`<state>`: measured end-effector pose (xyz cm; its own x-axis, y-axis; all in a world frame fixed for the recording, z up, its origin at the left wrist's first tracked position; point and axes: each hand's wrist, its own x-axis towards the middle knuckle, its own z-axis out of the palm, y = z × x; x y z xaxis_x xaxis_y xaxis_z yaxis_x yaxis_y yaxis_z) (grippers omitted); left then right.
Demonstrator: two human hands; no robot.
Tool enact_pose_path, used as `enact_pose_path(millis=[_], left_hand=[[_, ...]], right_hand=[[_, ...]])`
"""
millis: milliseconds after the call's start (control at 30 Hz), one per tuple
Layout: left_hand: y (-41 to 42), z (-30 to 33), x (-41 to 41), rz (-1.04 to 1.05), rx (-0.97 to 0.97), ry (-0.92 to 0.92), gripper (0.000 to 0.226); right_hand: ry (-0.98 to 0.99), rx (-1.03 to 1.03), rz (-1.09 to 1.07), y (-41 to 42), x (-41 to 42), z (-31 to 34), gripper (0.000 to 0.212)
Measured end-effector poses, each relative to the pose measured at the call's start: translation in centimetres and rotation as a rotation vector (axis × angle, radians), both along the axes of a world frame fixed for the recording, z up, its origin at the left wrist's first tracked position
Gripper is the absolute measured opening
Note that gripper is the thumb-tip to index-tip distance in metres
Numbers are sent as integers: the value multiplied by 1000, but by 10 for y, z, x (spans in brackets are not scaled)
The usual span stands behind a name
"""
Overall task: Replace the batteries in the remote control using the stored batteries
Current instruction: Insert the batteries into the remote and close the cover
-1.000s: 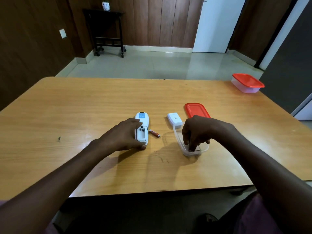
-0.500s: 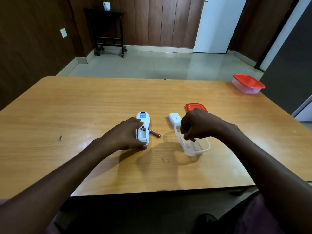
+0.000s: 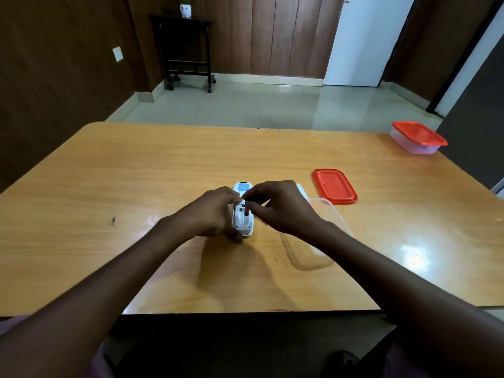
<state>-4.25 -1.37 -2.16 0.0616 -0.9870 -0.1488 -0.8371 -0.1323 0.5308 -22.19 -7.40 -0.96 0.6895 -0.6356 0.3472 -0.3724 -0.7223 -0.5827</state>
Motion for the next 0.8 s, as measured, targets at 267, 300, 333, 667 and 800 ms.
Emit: enact_pose_path(millis=[267,300,333,667,800], left_hand=[[-3,0,5,-18,-23,-18,86],[-4,-1,5,-17,-20,-17,86],[-5,-1,6,-17,-18,-18,86],[-5,-1,6,-31,-32,-42,93],[-3,0,4,-27,-28,-60,97]], right_hand=[[219,-294,287,4,0,1,11],[244,-306,310,4,0,3,12],[270,-311,325,5,0,4,13],[444,-272,251,-2,9,6,27],[416,-213,170,-7,12,1,27]])
